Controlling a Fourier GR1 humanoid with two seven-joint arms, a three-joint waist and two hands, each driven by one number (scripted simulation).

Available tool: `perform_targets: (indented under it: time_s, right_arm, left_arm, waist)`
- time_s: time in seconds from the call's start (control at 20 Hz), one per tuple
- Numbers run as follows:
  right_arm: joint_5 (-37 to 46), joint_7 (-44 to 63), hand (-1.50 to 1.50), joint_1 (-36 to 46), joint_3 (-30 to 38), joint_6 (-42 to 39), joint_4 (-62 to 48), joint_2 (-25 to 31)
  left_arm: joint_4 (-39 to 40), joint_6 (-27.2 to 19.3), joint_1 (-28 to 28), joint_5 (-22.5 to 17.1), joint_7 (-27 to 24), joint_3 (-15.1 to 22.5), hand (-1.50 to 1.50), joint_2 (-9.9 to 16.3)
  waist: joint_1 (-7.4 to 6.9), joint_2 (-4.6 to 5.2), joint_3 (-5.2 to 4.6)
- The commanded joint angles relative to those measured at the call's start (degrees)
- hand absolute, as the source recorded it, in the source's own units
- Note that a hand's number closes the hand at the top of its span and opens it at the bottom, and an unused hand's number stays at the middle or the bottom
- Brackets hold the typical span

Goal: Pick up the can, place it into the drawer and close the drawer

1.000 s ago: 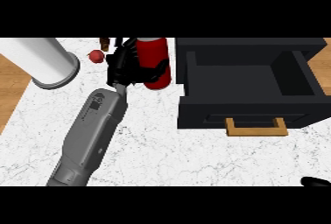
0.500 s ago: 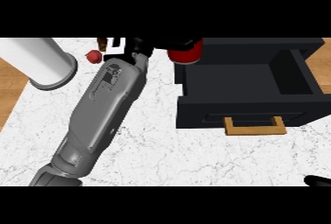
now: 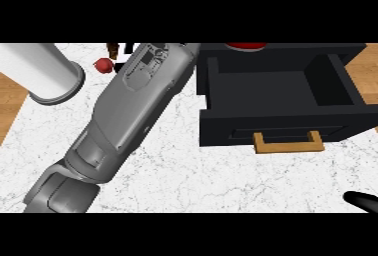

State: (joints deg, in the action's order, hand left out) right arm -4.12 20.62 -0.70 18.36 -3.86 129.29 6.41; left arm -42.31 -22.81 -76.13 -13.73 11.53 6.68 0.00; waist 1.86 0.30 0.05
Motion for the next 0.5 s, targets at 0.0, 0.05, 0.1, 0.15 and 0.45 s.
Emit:
perform_targets:
  time_s: [0.0, 0.05, 0.1, 0.15, 0.45]
  right_arm:
    - [-2.76, -4.27, -1.50, -3.09, 1.57, -2.57, -1.18, -0.27]
    - [-2.13, -1.64, -1.50, -1.02, 2.22, -2.06, -1.54, 1.63]
    - [-1.56, 0.80, -1.50, -0.13, 0.69, -0.85, 1.65, 1.07]
    - [-2.63, 0.55, -1.50, -1.47, 0.58, -1.13, 1.35, 0.02]
    - [1.40, -2.06, -1.50, 2.97, -2.44, -0.03, -3.49, -0.37]
  left_arm:
    - [8.34, -2.06, -6.87, -1.19, -1.74, 0.59, 1.50, 0.00]
    - [5.91, -2.10, -5.04, -3.53, 0.40, 3.31, 1.50, 0.00]
    - [10.17, -2.12, -7.31, -4.31, -1.50, 2.46, 1.50, 0.00]
    - [10.18, -2.49, -9.82, -4.06, 0.29, 1.99, 1.50, 0.00]
    - [17.52, -4.69, -14.92, -7.84, -0.15, 6.94, 1.50, 0.00]
  waist:
    - [1.64, 0.36, 0.10]
    - [0.43, 0.01, 0.03]
    - [1.40, 0.30, 0.03]
    - [1.06, 0.17, 0.04]
    - [2.41, 0.73, 0.13]
